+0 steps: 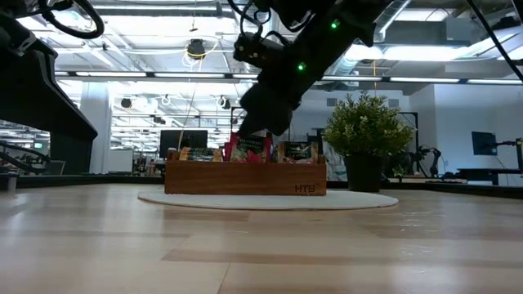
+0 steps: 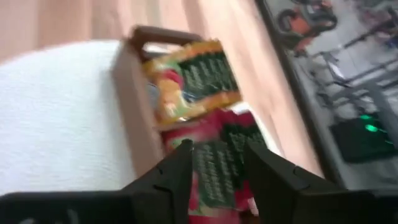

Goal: Pick & Place Tea
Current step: Put the red tea bag into the middle section of the wooden organizer

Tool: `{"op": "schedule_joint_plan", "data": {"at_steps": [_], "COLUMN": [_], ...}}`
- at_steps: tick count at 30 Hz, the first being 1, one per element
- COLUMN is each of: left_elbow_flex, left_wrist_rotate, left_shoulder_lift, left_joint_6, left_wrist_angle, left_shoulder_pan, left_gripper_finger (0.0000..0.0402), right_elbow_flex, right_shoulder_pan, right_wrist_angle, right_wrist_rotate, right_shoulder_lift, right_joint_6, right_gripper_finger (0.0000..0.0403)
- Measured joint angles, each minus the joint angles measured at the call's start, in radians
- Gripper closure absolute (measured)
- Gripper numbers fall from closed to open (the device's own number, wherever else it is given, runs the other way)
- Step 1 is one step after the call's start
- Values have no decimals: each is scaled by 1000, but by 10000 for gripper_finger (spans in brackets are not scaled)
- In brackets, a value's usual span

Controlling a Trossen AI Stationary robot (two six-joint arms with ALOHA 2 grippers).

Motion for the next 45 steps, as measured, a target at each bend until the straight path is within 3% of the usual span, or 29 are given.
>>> {"op": "schedule_joint_plan", "data": {"at_steps": [5, 9, 20, 28, 33, 45], "left_elbow_flex": [0, 0, 0, 0, 0, 0], "left_wrist_rotate": [0, 0, 0, 0, 0, 0], "left_shoulder_lift": [0, 0, 0, 0, 0, 0], "left_joint_6": [0, 0, 0, 0, 3, 3], "left_wrist_angle": [1, 3, 8, 11, 14, 17], "left_shoulder_pan": [0, 0, 1, 1, 1, 1], "left_gripper_finger": [401, 401, 401, 401, 401, 401], "right_elbow_flex": [0, 0, 0, 0, -1, -1], "right_shoulder_pan": [-19, -36, -65, -48, -60, -49], "right_wrist_angle": [12, 13, 43, 95, 68, 172], "right_wrist_rotate": [-130, -145, -217, -110, -110, -97], "right_shoulder_lift": [-1, -1, -1, -27, -3, 83], "right_joint_6": [12, 24, 39, 156, 247, 188], "right_gripper_finger": [336, 394, 400, 402, 402, 402]}}
